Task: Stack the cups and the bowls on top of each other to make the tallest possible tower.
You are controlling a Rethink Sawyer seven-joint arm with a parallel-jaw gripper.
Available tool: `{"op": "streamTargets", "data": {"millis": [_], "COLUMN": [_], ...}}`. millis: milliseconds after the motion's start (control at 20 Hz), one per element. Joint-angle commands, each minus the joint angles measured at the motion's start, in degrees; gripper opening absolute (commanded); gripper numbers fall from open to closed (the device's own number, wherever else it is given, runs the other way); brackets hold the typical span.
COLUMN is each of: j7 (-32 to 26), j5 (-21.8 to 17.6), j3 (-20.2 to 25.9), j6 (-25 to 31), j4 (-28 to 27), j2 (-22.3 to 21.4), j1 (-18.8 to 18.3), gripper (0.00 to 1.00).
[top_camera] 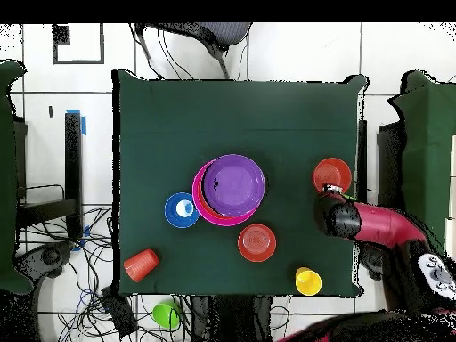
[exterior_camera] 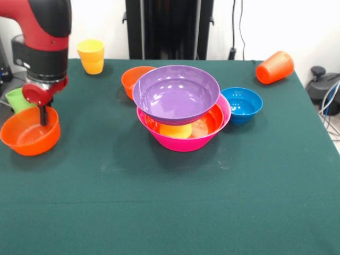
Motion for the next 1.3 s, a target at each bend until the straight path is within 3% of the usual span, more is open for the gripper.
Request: {"op": "streamTargets", "data": {"millis": [50,500,850,1300], "j7": [-2.1,-1.6,-0.4,3.5], "j5": [-0.4,-0.6,-1.9,-0.9], "j3": [11.3,15.4,18.2,21.8], "j6": [7.8,8.6,5.8,3.7], "j4": [10.7,15.1,18.9,27.3], "j2": [-5.4,-9.2,-12.0,-20.5], "j1": [-2.8,-5.1,-6.4,-7.0], "gripper": [0.00,0.00,0.00,0.00]}}
